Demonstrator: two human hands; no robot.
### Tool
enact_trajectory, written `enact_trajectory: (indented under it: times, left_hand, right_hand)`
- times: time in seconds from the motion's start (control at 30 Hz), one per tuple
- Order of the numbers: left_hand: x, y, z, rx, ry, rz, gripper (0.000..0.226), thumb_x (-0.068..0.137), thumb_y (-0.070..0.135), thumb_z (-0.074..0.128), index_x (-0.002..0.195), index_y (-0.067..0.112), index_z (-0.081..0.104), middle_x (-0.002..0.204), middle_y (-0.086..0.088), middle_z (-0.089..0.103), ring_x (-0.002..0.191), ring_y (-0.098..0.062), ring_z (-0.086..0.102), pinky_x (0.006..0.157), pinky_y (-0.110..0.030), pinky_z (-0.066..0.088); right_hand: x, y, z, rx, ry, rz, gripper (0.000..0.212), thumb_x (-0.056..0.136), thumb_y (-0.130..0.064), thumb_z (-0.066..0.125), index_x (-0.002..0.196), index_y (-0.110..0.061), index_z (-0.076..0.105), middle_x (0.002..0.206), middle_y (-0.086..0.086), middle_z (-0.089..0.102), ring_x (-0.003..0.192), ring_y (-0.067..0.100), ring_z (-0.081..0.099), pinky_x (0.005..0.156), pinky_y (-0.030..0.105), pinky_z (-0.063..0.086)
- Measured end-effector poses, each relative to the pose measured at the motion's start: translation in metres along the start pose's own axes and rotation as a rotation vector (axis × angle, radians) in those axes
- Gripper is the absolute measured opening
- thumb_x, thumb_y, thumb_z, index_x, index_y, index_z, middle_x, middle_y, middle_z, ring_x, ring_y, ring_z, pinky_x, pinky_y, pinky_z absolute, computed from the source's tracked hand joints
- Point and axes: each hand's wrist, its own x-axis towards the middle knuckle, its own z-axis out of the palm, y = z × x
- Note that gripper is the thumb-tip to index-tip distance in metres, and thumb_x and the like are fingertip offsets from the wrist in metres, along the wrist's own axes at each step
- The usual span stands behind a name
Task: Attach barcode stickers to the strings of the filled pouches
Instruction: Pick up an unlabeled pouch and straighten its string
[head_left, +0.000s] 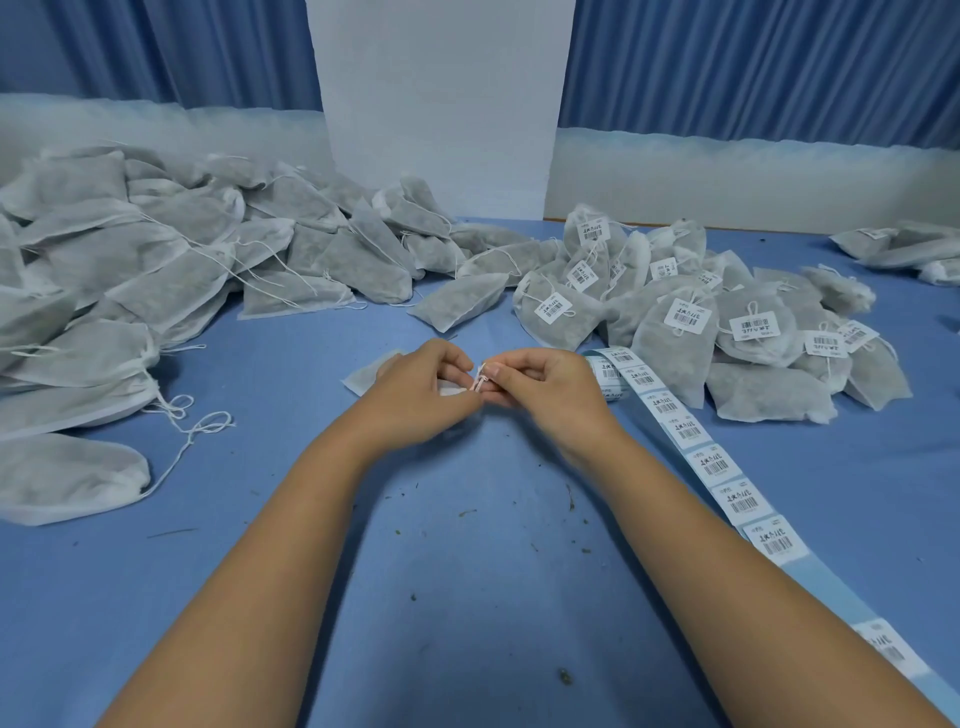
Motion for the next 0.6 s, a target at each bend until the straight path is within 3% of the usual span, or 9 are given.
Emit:
enact_trajectory:
  times: [0.1,0.27,0.5,0.6]
  left_hand:
    - [-0.0018,0.0019,0.0017,0.134,0.014,0.045,0.023,0.088,0.031,0.072,0.106,0.017,0.067,0.095,0.012,0.070,0.097,-0.008,0.065,0.110,-0.045,0.037]
    - [-0.0018,0.0019,-0.0009,0.143,0.029,0.091,0.016,0.093,0.028,0.068,0.089,0.013,0.073,0.076,0.015,0.066,0.077,-0.005,0.059,0.112,-0.056,0.031]
    - [0.0009,-0.0005,-0.0004,0.159,0.088,0.069,0.017,0.091,0.030,0.070,0.082,0.015,0.072,0.070,0.014,0.062,0.069,-0.005,0.054,0.106,-0.050,0.039]
    - [0.0006,-0.0005,0.0008,0.179,0.109,0.088,0.018,0.090,0.030,0.071,0.081,0.014,0.072,0.079,0.007,0.069,0.077,-0.012,0.059,0.103,-0.045,0.039]
  right_hand:
    - [0.0012,-0.0004,-0.0013,-0.014,0.009,-0.008,0.016,0.090,-0.002,0.065,0.080,-0.011,0.073,0.073,0.003,0.074,0.070,0.013,0.071,0.068,0.017,0.055]
    - [0.0022,-0.0030,-0.0053,0.012,0.027,0.003,0.013,0.091,-0.001,0.065,0.083,-0.009,0.072,0.072,0.002,0.074,0.071,0.012,0.071,0.070,0.018,0.056]
    - [0.0045,-0.0027,-0.0026,0.007,0.096,0.013,0.011,0.099,-0.009,0.054,0.089,-0.011,0.057,0.077,0.006,0.071,0.066,0.012,0.069,0.062,0.022,0.056]
    - [0.0040,-0.0029,-0.0007,0.012,0.083,0.023,0.013,0.102,-0.013,0.049,0.089,-0.015,0.050,0.068,0.002,0.073,0.059,0.014,0.068,0.054,0.022,0.054]
